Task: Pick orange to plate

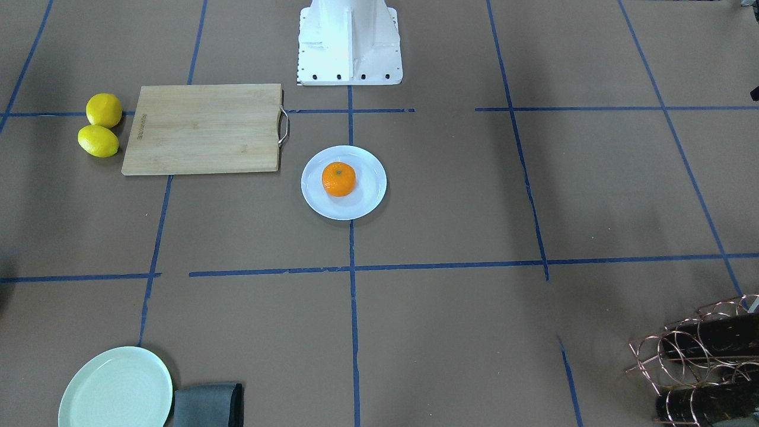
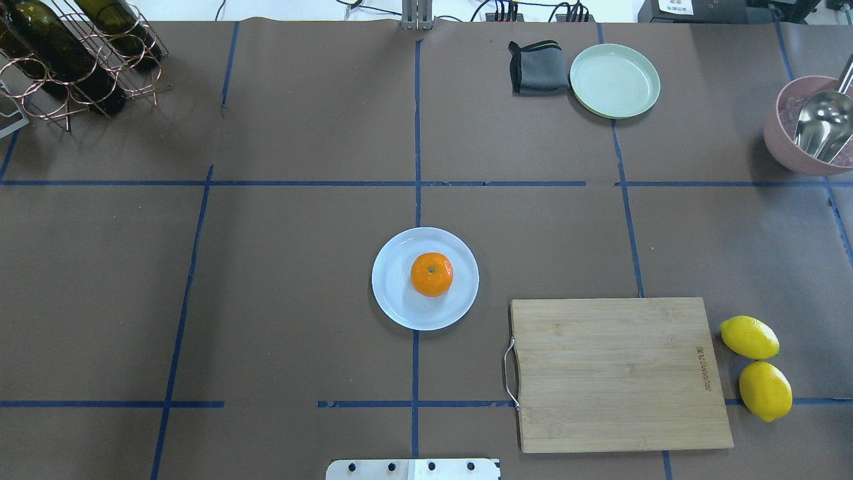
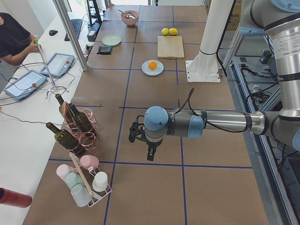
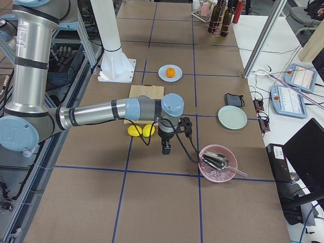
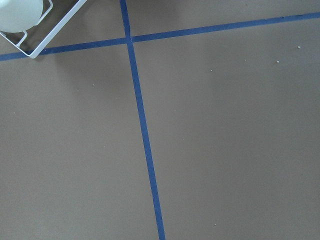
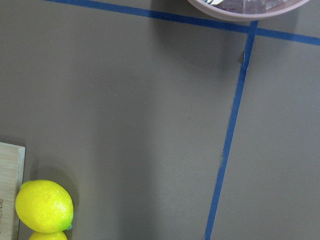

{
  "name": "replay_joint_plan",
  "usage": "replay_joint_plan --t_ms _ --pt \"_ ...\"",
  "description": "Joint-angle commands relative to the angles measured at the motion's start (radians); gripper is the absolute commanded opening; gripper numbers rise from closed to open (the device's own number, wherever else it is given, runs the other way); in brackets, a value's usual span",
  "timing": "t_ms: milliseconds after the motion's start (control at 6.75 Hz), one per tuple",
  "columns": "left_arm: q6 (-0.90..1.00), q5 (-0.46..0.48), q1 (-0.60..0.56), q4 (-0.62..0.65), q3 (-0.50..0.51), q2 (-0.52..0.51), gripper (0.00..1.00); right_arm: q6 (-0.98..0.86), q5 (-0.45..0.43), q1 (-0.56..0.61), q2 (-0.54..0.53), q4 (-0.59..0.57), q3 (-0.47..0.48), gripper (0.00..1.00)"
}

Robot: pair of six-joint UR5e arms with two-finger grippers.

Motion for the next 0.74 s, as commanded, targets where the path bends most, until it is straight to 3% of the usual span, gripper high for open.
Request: replay_joint_plan --t_ms 0,148,444,593 --pt "0.004 -0.001 -0.002 -0.014 -0.013 0.010 1.00 -0.002 -0.001 0.001 -0.003 0.001 -0.015 1.00" --pt "0.004 -0.001 0.000 0.000 -0.002 0.007 1.00 -0.002 -0.001 0.003 -0.007 0.006 -0.010 1.00" --pt "0.004 0.012 0.021 0.037 0.112 -0.118 1.00 0.000 -0.025 0.003 0.006 0.014 -0.006 1.00" --pt "0.004 0.015 0.021 0.057 0.118 -0.145 1.00 0.001 -0.024 0.003 -0.003 0.014 -0.001 1.00"
